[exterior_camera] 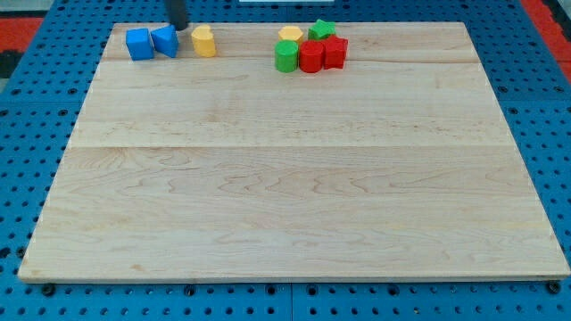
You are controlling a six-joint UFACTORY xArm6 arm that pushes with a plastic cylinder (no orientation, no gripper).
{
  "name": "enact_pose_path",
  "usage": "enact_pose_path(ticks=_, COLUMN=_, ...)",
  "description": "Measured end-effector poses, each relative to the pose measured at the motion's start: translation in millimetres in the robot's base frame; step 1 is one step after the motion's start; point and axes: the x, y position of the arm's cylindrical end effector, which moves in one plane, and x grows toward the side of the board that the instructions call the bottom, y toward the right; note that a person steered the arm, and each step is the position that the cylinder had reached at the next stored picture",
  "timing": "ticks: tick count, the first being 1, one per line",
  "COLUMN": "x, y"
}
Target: Move the cube towards the bottom left side
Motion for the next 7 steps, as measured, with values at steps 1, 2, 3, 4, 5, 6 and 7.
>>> enact_pose_path(ticks=1, x=15, y=-22)
enact_pose_path(ticks=2, x=50, y=-22)
enact_pose_path(ticks=3, x=82, y=-16)
enact_pose_path(ticks=4, x=39, y=-37)
enact_pose_path(ticks=5, x=61, y=-66)
enact_pose_path(ticks=6, x=122, y=-16)
enact_pose_path(ticks=7, x=185, y=45)
